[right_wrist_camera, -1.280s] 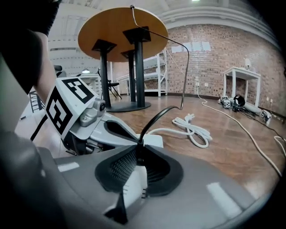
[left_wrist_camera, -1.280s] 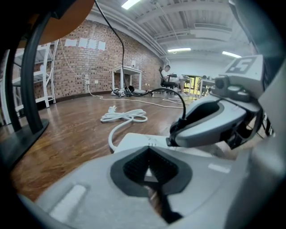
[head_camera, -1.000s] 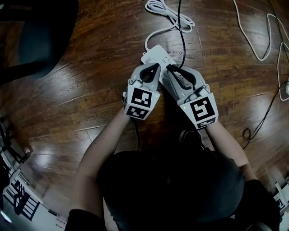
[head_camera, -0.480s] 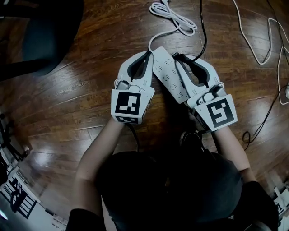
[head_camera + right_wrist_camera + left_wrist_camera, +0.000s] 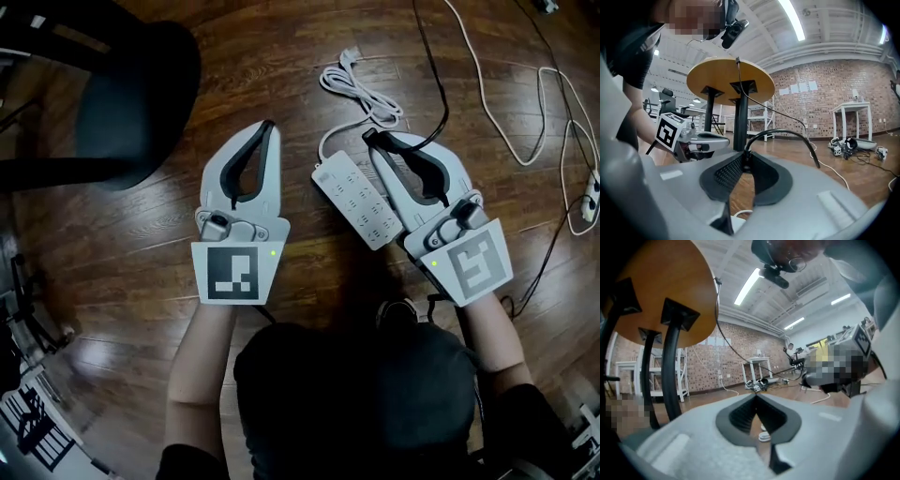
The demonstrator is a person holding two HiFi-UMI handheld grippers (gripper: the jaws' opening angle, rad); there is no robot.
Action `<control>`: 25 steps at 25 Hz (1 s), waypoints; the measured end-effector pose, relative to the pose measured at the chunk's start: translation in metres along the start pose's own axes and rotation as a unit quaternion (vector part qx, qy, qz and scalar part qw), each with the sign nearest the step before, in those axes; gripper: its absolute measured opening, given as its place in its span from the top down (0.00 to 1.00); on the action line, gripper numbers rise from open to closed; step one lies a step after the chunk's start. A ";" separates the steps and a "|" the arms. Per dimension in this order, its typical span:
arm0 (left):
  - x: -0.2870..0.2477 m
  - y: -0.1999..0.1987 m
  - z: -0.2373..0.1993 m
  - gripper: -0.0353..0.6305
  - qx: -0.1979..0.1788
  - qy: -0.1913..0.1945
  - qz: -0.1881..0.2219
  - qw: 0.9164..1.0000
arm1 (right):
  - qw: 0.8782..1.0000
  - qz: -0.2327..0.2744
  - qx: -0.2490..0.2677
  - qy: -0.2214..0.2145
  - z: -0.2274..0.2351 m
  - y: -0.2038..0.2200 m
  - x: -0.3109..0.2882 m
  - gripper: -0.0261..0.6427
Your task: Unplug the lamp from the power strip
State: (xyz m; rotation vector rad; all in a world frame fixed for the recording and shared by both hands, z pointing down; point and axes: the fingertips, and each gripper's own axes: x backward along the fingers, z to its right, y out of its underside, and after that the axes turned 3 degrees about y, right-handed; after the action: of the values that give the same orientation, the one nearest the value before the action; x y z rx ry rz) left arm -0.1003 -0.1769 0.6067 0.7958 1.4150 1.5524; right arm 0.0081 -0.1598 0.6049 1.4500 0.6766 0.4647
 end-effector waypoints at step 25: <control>0.168 -0.441 -0.005 0.94 0.071 -0.078 -0.042 0.994 | 0.993 -0.052 -0.090 -0.061 -0.077 -0.419 0.120 0.88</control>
State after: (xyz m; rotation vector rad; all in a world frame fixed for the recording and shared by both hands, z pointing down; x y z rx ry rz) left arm -0.0971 -0.0364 0.1567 0.9115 1.4367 1.3079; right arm -0.0009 -0.0584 0.1738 1.2549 0.5934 0.3428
